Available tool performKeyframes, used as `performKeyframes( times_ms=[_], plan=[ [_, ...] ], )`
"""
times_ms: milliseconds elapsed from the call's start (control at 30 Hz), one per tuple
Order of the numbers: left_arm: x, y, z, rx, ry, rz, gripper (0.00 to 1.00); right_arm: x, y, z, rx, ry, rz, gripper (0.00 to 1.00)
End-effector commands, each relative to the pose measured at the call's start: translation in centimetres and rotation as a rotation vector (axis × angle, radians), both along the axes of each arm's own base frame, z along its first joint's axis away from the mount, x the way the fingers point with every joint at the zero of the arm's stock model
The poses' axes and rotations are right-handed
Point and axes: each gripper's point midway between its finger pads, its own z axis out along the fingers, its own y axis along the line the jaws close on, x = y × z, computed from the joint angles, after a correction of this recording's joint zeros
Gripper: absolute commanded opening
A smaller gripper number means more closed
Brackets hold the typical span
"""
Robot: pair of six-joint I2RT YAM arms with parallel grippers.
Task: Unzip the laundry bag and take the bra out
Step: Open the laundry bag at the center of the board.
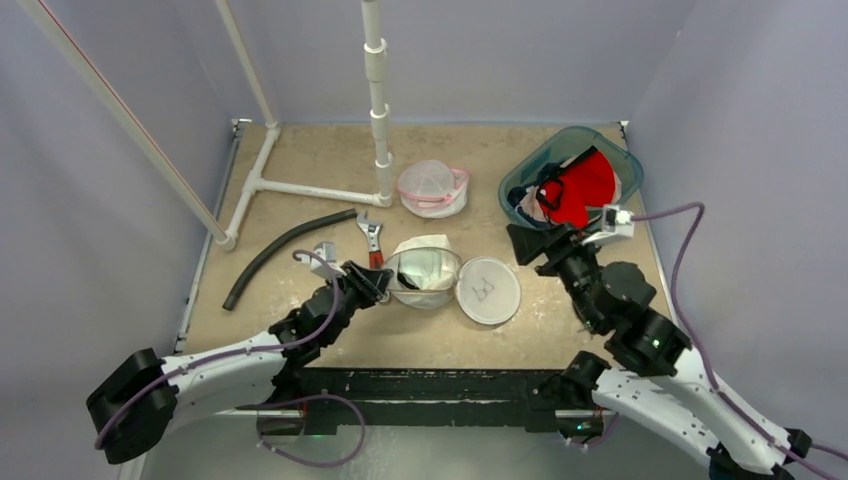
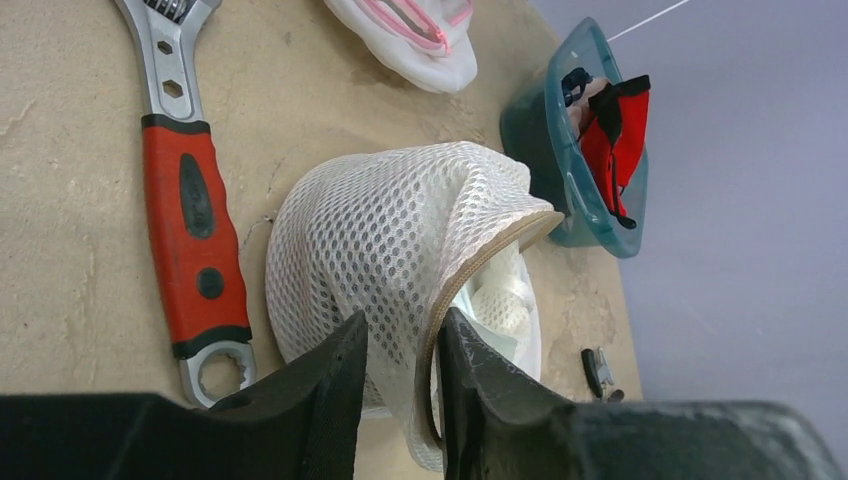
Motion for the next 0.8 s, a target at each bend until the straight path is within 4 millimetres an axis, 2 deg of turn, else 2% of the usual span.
performKeyframes(
  times_ms=[0, 100, 233, 267, 333, 433, 500, 567, 767],
  plan=[
    [-0.2, 0.4, 1.4, 0.054, 0.056, 0.010, 0.34, 0.8, 6.3, 0.4, -0.069, -0.066, 0.241, 0.74],
    [-0.6, 2.4, 2.5, 0.163, 0.085, 0.053, 0.42, 1.6, 9.1, -3.4, -0.116, 0.010, 0.319, 0.72],
    [-1.1, 4.6, 5.4, 0.299, 0.070, 0.068, 0.47, 2.3, 10.1, -8.2, -0.136, 0.072, 0.325, 0.70],
    [-1.0, 4.1, 7.2, 0.311, 0.040, 0.039, 0.47, 2.7, 10.0, -9.2, -0.153, 0.080, 0.307, 0.70],
    [-1.2, 2.3, 9.4, 0.356, 0.000, -0.075, 0.47, 3.4, 10.1, -11.1, -0.193, 0.097, 0.287, 0.71],
    [-1.6, -1.7, 11.4, 0.398, -0.031, -0.277, 0.48, 3.9, 10.4, -13.7, -0.214, 0.131, 0.286, 0.74],
    [-1.8, -4.3, 11.6, 0.394, -0.013, -0.381, 0.48, 4.1, 10.4, -14.8, -0.203, 0.149, 0.275, 0.75],
    [-1.8, -6.4, 10.6, 0.391, 0.030, -0.441, 0.49, 4.2, 10.1, -15.4, -0.191, 0.157, 0.258, 0.76],
    [-0.5, -9.4, 7.8, 0.332, 0.133, -0.433, 0.48, 4.3, 9.0, -16.9, -0.175, 0.170, 0.215, 0.76]
  ],
)
